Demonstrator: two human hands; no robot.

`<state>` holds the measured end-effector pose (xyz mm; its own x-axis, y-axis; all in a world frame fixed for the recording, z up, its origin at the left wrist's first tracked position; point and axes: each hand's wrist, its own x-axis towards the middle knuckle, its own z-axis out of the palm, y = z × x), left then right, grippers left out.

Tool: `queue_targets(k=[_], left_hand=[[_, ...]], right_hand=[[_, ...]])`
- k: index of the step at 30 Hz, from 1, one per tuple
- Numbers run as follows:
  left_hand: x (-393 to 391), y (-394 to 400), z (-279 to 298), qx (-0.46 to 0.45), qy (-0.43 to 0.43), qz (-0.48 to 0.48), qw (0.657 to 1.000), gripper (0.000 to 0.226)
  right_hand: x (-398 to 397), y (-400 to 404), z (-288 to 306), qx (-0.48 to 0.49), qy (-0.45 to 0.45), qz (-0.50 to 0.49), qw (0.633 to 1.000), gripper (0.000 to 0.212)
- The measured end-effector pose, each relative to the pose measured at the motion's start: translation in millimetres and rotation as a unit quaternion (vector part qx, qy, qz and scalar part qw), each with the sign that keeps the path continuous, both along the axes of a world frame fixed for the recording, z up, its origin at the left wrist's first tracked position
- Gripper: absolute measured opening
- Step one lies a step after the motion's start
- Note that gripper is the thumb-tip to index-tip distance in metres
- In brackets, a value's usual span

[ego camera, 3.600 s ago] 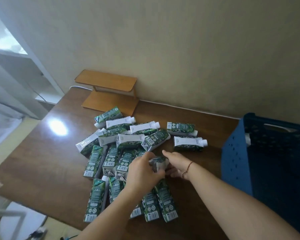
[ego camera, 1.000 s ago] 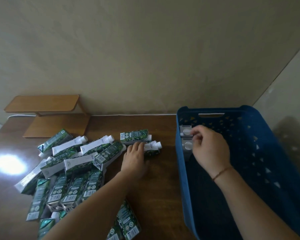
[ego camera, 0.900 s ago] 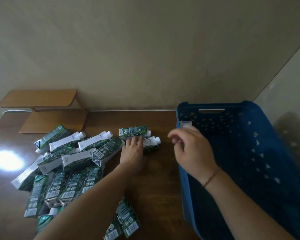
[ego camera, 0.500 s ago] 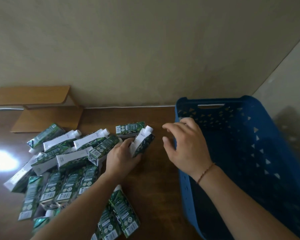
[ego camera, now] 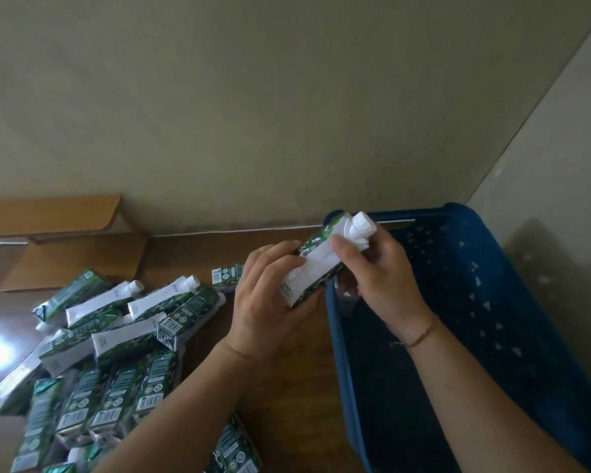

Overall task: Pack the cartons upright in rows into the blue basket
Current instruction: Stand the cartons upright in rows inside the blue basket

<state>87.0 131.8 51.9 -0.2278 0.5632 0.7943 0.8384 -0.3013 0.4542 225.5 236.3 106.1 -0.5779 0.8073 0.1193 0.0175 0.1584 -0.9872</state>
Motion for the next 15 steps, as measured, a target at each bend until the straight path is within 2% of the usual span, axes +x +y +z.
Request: queue_targets(k=[3,5,8,11,13,15], left_hand=[[14,7,8,-0.049,-0.049,-0.055,0.996,0.063],[25,6,11,-0.120,-0.139,-0.078,0.980,0.069],[41,4,6,-0.266,-0.307,-0.096,0.909,0.074],[42,6,-13,-0.331,-0.354,-0.126,0.865,0.069],[44,7,-23,-0.349,-0.399,-0.150,0.835,0.067],[47,6,-29,-0.344,-0.445,-0.172,0.809,0.066]], right_hand=[[16,9,-9,-0.048,0.112,-0.075,0.990,0.025],[27,16,-20,-0.113,0.185,-0.155,0.964,0.026],[45,31,-36,-0.127,0.216,-0.206,0.946,0.020],[66,46,-45,-0.038,0.106,-0.194,0.974,0.022],[78,55,-50,0.013,-0.011,-0.100,0.995,0.027],[81,58,-51,0.014,-0.114,0.022,0.993,0.032]])
